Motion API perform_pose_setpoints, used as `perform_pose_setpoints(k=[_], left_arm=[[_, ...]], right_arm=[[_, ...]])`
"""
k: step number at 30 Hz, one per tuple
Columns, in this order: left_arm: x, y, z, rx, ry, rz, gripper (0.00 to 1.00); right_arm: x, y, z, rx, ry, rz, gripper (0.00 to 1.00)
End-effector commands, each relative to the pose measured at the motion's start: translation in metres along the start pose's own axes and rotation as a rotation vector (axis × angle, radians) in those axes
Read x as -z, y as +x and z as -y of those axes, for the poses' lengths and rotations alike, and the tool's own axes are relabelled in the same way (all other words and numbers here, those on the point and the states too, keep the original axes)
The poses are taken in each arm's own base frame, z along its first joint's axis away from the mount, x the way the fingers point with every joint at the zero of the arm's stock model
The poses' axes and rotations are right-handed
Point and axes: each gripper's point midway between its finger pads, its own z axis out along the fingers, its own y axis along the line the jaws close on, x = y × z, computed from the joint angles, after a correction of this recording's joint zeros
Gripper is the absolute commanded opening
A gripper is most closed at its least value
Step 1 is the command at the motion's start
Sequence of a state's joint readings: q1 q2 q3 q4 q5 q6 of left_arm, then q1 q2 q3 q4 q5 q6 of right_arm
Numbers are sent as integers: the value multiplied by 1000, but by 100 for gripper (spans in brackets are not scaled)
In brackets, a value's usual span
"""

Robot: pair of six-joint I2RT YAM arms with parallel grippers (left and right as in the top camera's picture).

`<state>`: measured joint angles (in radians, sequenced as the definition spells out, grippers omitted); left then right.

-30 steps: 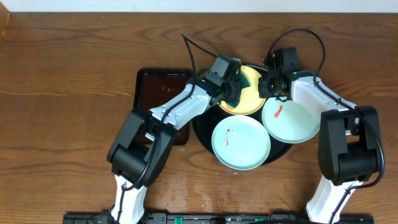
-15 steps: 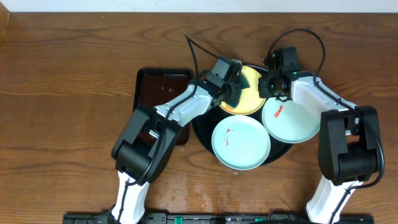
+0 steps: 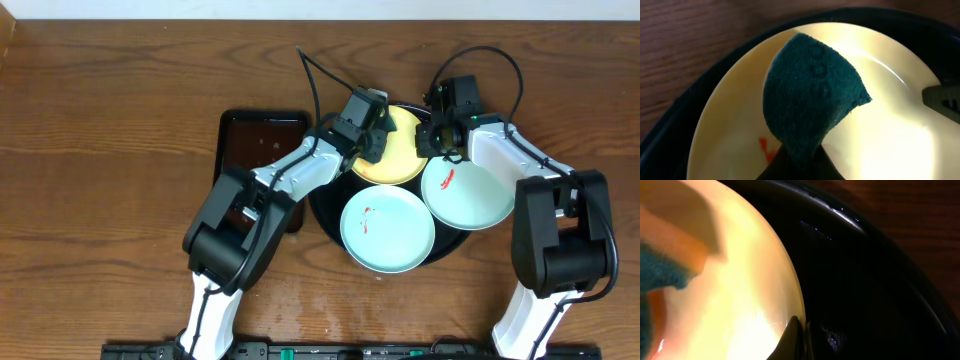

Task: Clean dirty plates on tray and stack at the side
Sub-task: 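Wipe the yellow plate with the sponge in the left gripper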

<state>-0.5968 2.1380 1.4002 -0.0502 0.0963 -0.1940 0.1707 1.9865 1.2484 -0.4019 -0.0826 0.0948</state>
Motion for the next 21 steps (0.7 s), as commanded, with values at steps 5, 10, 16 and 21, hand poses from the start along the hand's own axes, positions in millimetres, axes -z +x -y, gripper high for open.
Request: perform_pose_setpoints(k=[5,10,16,21], left_arm=[[-10,-12,-18,-71,-93,72,7],[-7,-35,-17,-151,-109,164,8],[0,-62,-22,-178,-158,273,8],[8,-69,-18,-178,-151,293,7]], right_arm=[[9,-9,-5,15,-9,28,1],[9,-9,-6,15,-10,28,1],[9,-9,-6,15,-10,28,1],[9,-9,-6,15,-10,28,1]])
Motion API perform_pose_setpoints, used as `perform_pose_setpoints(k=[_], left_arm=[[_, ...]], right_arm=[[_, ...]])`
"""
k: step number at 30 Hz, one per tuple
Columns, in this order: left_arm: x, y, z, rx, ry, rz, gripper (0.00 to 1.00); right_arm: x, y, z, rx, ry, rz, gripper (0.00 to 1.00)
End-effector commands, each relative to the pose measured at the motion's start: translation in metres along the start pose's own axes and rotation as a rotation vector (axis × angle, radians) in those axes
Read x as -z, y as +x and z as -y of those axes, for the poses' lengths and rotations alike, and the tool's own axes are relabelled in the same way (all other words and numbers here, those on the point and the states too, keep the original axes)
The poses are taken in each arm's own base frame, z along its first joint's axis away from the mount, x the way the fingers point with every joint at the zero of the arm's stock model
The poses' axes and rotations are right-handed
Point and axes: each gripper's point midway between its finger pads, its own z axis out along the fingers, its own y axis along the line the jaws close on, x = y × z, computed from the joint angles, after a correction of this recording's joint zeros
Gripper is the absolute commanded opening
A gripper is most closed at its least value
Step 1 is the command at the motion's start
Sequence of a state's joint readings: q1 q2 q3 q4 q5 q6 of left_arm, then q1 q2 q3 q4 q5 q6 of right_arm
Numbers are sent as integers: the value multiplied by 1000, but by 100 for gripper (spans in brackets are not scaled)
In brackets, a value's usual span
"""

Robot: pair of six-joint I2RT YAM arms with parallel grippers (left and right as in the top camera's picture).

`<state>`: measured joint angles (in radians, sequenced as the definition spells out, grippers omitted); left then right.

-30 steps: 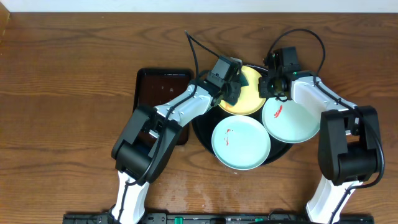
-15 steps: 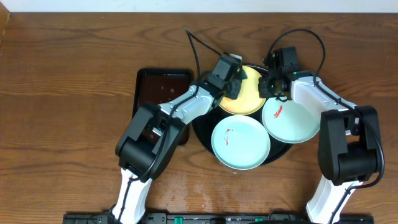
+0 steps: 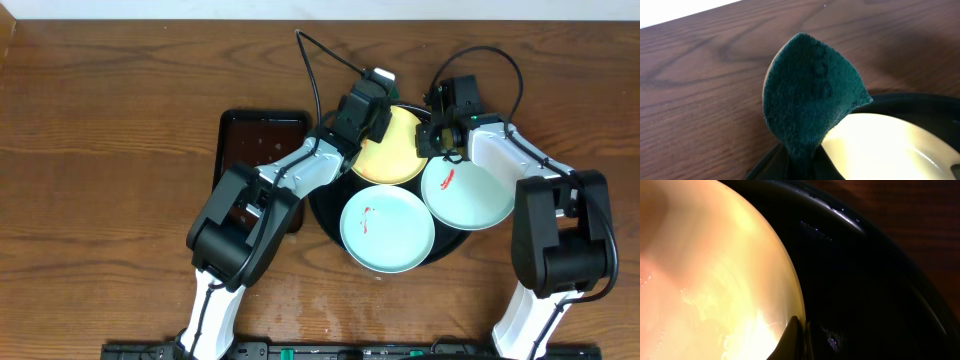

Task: Clean dirty plates on tray and stack at the side
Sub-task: 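Wipe the yellow plate with the sponge in the left gripper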

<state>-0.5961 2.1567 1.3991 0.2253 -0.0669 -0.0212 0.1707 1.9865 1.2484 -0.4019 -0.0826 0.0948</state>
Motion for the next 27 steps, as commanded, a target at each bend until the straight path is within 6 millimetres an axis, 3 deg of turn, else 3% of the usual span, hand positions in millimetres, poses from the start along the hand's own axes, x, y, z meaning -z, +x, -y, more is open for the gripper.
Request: perform_pose_setpoints(k=[1,10,27], left_arm=[[2,-4,-7,-22,-34,8,8],[-1,2,-8,-24,-36,-10,7],[-1,43,-10,-45,-44,-155,8]], right_arm=[[9,-9,-6,15,-10,28,1],[9,-9,-6,15,-10,28,2],[9,-9,-6,15,-10,29,2]])
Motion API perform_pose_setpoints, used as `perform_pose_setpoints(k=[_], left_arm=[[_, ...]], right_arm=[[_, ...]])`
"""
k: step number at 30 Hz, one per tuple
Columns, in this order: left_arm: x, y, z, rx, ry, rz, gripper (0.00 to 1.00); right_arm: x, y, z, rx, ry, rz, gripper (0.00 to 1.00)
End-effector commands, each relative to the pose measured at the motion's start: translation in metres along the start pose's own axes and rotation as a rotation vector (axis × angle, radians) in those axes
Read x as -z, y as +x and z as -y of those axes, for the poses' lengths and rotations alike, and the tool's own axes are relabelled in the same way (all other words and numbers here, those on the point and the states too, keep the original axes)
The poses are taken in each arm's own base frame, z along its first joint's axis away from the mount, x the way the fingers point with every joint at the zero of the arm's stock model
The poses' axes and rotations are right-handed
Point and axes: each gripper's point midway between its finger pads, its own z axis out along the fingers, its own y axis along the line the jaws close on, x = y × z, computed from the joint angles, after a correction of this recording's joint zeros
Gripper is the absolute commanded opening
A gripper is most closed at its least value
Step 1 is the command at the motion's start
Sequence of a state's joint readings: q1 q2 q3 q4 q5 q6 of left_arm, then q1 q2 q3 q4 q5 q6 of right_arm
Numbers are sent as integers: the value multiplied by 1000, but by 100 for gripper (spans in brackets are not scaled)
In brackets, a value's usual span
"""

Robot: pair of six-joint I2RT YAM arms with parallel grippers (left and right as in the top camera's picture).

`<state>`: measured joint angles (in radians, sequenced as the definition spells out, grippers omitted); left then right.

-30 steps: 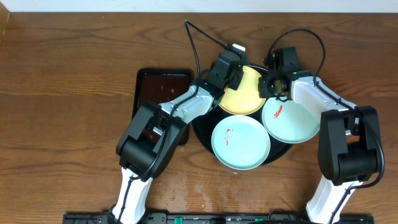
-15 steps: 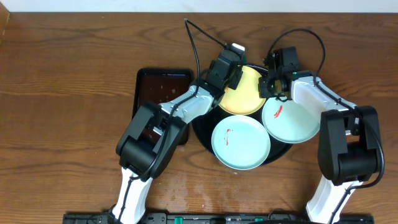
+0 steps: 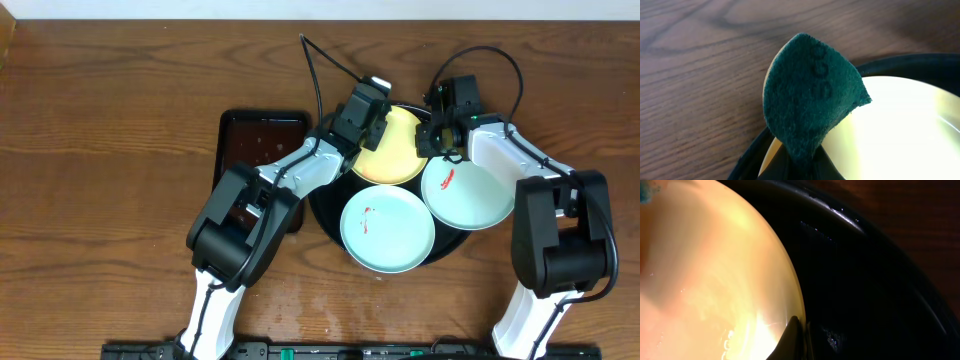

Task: Clean dirty plates on tray and stack at the side
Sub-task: 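Wipe the yellow plate with the sponge in the left gripper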

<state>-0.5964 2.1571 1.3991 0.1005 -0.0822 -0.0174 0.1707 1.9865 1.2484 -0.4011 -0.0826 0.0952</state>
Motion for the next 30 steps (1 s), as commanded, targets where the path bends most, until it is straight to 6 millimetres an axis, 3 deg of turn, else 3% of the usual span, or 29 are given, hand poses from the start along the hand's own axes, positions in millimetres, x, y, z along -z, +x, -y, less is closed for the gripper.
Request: perform_pose_setpoints(k=[1,7,19,23,30], left_arm=[[-5,15,-3,-27,-19,-42,7],[-1,36,12,-62,-2,-124,8],[17,72,62,-151,77,-253,8],[36,50,66,-149,87,-209,8],[98,-33,50,-89,90,-14,7]], right_arm=[[9,-9,-6,15,-10,28,1],[9,-9,-6,15,-10,28,2],[9,-9,-6,15,-10,29,1],[9,-10,-6,15,-10,32,2],[9,-10,-6,15,-10,32,3]])
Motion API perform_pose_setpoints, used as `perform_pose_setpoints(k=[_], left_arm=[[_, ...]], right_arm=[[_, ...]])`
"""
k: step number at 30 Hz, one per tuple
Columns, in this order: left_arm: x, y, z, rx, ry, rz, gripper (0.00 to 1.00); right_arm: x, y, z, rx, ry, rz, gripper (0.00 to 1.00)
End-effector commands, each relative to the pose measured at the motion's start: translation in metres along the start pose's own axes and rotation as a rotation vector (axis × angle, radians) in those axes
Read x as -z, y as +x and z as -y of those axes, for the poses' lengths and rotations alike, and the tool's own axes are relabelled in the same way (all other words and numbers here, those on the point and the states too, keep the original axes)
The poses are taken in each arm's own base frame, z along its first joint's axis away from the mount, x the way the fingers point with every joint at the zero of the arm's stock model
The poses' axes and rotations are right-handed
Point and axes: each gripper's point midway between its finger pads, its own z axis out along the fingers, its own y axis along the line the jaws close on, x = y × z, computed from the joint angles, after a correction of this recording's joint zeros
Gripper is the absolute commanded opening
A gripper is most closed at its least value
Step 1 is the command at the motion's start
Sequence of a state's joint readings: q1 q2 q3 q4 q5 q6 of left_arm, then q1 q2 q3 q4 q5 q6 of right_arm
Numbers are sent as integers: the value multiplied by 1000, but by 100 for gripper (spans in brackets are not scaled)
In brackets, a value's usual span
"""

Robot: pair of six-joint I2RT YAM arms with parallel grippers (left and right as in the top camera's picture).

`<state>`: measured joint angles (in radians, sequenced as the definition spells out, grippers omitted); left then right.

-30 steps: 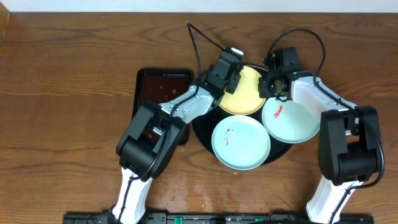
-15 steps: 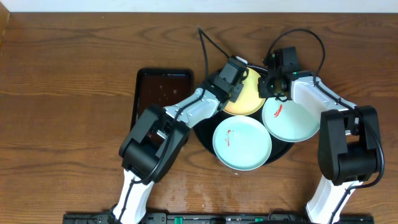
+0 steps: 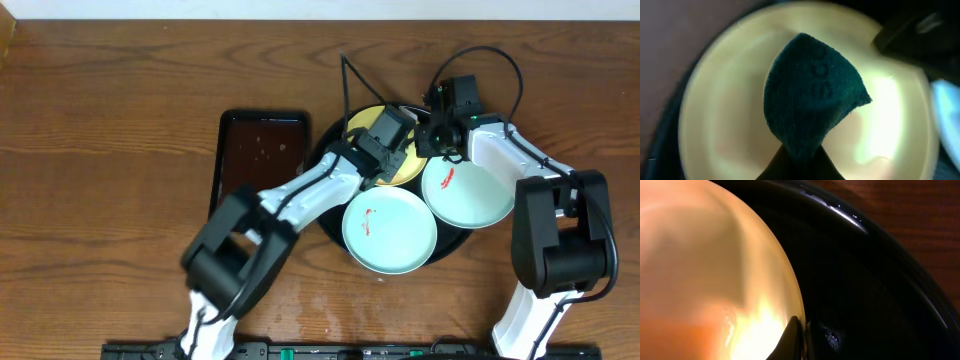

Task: Clean dirty plates on tray and stack at the side
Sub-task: 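Wipe the yellow plate with the sponge in the left gripper, then return the sponge over the brown tray with the left gripper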

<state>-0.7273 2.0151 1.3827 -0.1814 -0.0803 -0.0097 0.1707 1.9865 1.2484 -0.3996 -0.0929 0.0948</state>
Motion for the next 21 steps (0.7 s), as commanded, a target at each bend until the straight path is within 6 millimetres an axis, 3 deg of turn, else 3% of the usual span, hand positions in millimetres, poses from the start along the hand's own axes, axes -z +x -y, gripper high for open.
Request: perform_pose_setpoints(k=[1,3,6,10,15,21], left_arm=[[60,-55,-16,46,3,160,8],[81,-65,-28,96,-4,192,8],[92,-64,-37,124,-14,186,8],[91,-46,-51,164,-37,113,7],[88,-13,-78,367,-70,-13,7],[89,-1,-85,499,124,-87,7]], right_arm=[[9,-10,-4,15,0,31,3],[9,-10,-4,15,0,31,3],[9,-10,-4,15,0,31,3],[9,-10,-4,15,0,31,3],[9,-10,-4,15,0,30,9],[9,-10,-4,15,0,30,9]])
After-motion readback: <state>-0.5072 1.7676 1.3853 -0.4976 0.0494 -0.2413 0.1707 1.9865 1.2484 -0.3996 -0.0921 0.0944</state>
